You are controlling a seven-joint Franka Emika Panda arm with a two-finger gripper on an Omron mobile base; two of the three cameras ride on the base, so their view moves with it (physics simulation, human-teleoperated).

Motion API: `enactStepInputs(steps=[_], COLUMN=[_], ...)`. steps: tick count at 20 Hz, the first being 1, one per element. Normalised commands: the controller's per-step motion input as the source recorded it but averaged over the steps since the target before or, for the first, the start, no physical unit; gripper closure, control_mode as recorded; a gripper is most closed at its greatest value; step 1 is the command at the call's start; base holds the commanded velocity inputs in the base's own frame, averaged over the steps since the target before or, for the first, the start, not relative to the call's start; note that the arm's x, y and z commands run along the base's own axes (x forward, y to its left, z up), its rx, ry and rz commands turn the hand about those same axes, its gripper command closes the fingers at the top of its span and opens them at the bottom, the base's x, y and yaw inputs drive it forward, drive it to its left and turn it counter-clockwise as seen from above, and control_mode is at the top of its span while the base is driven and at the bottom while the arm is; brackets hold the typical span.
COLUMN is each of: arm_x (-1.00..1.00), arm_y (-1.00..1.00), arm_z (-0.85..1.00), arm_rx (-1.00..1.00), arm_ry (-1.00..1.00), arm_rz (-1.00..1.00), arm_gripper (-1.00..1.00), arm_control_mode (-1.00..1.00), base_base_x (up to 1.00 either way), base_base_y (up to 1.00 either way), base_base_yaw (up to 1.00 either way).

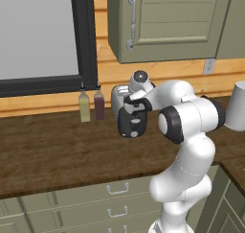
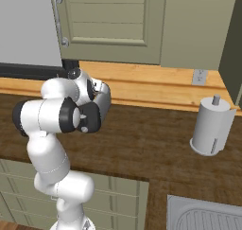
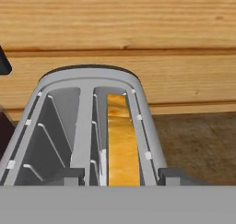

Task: Start the toaster. Once the lever pops up, take the bread to the plate on the dining counter.

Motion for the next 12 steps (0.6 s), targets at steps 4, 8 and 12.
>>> enactStepInputs(steps=[4, 8, 12], arm_x=[0.00, 0.00, 0.00], arm_y=[-0.03, -0.01, 0.00], arm_z=[-0.04, 0.00, 0.00], arm_rx=[0.00, 0.00, 0.00], arm_ry=[0.00, 0.00, 0.00], arm_rz=[0.00, 0.00, 0.00], arm_gripper=[1.00, 1.00, 1.00], arm_control_mode=[-1.00, -1.00, -1.00], base_base_x=[0.00, 0.00, 0.00], base_base_y=[0.00, 0.00, 0.00], base_base_yaw=[0.00, 0.00, 0.00])
